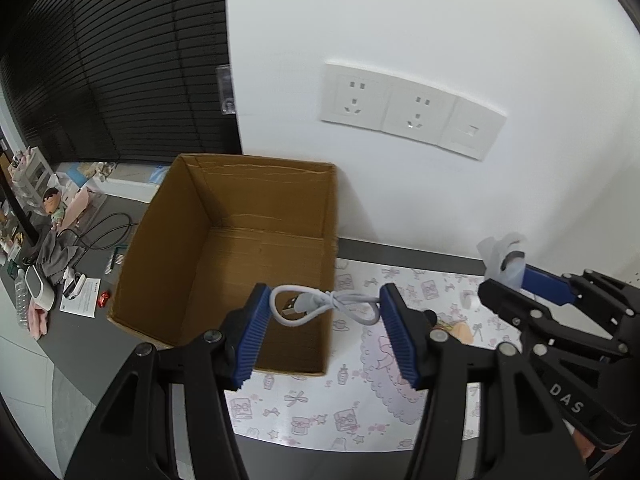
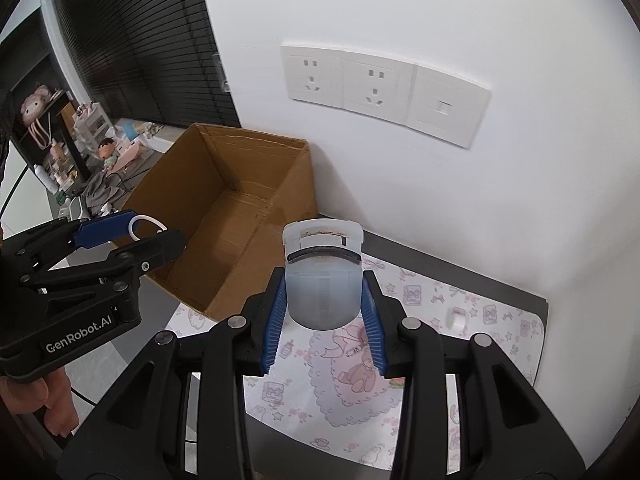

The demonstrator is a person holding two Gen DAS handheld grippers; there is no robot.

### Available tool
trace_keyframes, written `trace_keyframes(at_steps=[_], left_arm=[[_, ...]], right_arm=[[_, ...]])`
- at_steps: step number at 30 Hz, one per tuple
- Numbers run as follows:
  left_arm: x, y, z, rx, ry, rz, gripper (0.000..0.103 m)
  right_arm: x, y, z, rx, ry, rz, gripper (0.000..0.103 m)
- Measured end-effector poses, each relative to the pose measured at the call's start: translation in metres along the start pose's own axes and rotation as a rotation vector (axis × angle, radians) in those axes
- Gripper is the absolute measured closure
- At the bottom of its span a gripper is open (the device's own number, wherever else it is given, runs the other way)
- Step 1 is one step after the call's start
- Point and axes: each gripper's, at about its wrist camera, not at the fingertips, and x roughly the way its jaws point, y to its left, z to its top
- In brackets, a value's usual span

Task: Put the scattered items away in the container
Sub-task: 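Lift the cable and curler and carry both over the cardboard box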

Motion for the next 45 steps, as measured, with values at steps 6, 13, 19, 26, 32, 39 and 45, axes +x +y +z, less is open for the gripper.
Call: trace_keyframes(at_steps=[6,13,19,26,32,39,45], left_arm=[[0.007,0.024,0.003,-0.028,-0.003,0.012,0.048],[0.020,0.055,0.007,-0.071,0.005,0.028,0.048],[0.031,0.080,0.010,-0.099,0.013,0.044,0.048],[0.045,0.107,0.009,-0.132,0.031,0.058,0.048],[0.059,0.123,0.006,-0.151,0.054,0.060,0.048],[0.079,0.139,0.000,-0.183,0.090,0.066,0.048],[0.099,0.149,-0.004,-0.211,0.126,0.075,0.048]], right_arm=[[0.017,0.019,0.010,-0.019,0.008,0.022,0.066],[0.041,0.044,0.025,-0.043,0.033,0.045,0.066],[0.061,0.067,0.037,-0.075,0.051,0.060,0.066],[0.086,0.092,0.046,-0.106,0.082,0.075,0.066],[0.106,0.104,0.050,-0.121,0.112,0.081,0.066],[0.132,0.113,0.051,-0.132,0.153,0.085,0.066],[0.154,0.121,0.050,-0.158,0.199,0.085,0.065]])
